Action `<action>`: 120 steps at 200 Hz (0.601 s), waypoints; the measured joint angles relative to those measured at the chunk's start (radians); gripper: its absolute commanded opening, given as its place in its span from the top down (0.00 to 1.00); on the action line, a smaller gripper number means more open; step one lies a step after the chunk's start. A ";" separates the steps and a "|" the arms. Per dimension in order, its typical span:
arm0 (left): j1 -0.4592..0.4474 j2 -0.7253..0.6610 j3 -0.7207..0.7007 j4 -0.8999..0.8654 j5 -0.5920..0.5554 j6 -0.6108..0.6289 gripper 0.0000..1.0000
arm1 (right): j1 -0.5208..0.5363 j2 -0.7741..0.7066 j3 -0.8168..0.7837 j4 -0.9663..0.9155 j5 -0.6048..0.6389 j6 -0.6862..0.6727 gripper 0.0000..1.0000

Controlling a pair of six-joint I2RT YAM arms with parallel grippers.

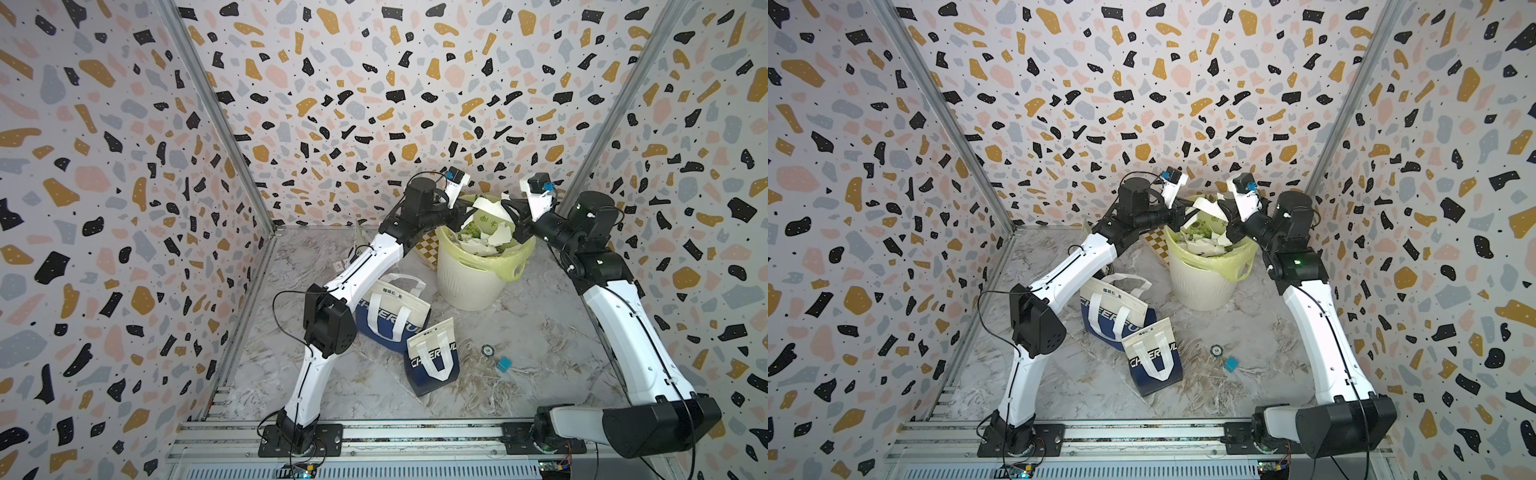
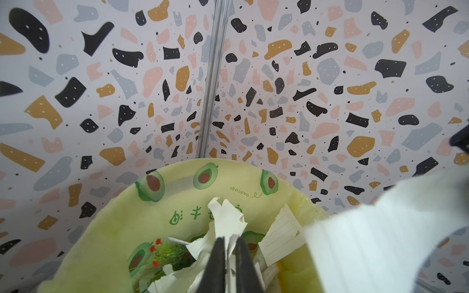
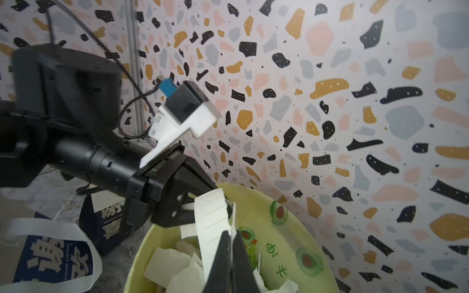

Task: Shred takeout receipts and throw away
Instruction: Place the takeout receipt in the trash bin.

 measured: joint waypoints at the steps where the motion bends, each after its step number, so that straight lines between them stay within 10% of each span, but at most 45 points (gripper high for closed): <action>1: 0.000 0.000 0.000 0.000 -0.001 0.000 0.41 | 0.000 0.002 0.001 -0.001 0.005 0.003 1.00; 24: -0.010 0.001 0.000 0.007 -0.021 0.005 0.16 | 0.000 0.055 0.035 -0.046 0.143 0.087 1.00; 97: -0.013 -0.038 0.004 -0.011 0.003 0.105 0.13 | -0.003 0.163 0.165 -0.162 0.235 0.123 1.00; 120: -0.011 -0.066 -0.002 -0.008 0.044 0.157 0.18 | -0.006 0.195 0.206 -0.189 0.178 0.154 0.70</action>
